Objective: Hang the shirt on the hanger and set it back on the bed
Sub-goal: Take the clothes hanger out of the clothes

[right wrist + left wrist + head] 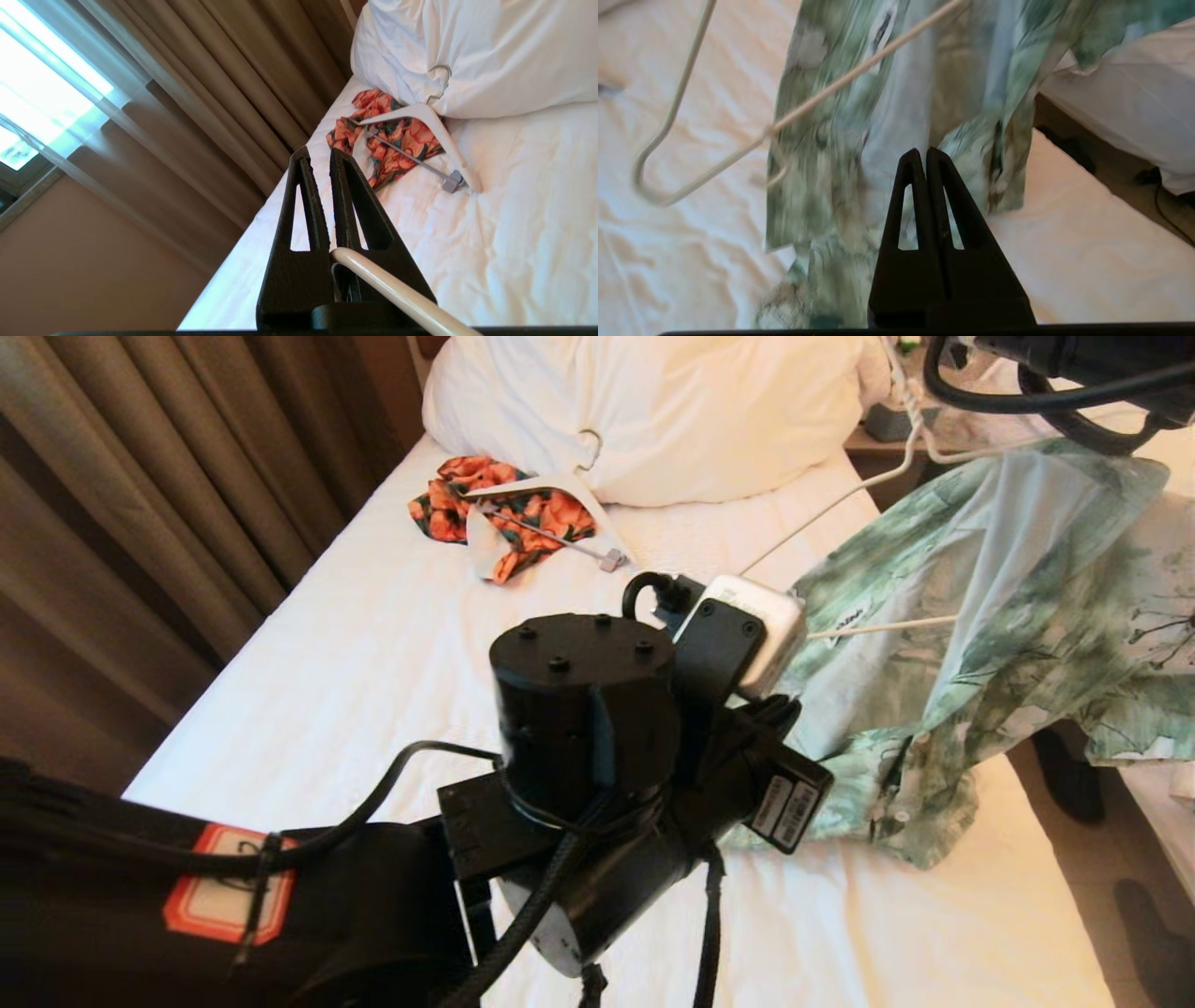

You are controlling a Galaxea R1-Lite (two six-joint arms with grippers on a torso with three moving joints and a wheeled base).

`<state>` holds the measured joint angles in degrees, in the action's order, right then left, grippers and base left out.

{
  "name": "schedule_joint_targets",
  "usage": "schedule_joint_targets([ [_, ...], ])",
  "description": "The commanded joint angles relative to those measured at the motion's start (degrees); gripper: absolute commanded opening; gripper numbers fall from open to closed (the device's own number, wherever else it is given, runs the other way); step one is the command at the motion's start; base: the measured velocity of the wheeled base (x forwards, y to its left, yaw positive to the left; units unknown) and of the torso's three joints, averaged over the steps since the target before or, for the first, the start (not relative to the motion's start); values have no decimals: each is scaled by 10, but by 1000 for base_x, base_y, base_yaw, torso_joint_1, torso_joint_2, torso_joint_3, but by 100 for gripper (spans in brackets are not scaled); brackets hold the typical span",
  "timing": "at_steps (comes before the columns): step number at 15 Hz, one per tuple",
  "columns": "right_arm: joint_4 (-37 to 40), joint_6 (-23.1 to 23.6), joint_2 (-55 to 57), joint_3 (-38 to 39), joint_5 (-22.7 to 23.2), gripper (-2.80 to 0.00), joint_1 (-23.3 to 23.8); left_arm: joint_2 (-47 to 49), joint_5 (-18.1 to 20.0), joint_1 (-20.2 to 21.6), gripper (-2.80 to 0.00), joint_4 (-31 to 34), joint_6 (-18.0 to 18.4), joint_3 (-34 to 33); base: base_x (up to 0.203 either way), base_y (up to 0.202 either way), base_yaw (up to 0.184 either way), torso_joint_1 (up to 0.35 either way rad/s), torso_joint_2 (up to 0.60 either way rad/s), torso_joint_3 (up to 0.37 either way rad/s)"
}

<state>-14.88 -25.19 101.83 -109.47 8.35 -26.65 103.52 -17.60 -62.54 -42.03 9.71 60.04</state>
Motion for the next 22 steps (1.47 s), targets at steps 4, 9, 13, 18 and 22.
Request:
schedule_joint_targets([
  [4, -6, -1, 29, -12, 1, -280, -2, 106, -1, -10, -280, 1, 14, 131, 0, 0, 0, 0, 0, 0],
  [9, -17, -7, 38, -8, 6, -280, -3, 163, -38, -26, -280, -2, -2, 206, 0, 0, 0, 0, 0, 0],
  [13, -24, -6, 42, -8, 6, -280, -24, 163, -38, -28, -280, -23, -12, 199, 0, 0, 0, 0, 0, 0],
  [18, -29, -10, 59, -13, 5, -280, -39, 127, -40, -27, -280, -35, -16, 140, 0, 0, 0, 0, 0, 0],
  [22, -71, -125, 69, -13, 4, -280, -25, 73, -40, -13, -280, -35, -45, 56, 0, 0, 0, 0, 0, 0],
])
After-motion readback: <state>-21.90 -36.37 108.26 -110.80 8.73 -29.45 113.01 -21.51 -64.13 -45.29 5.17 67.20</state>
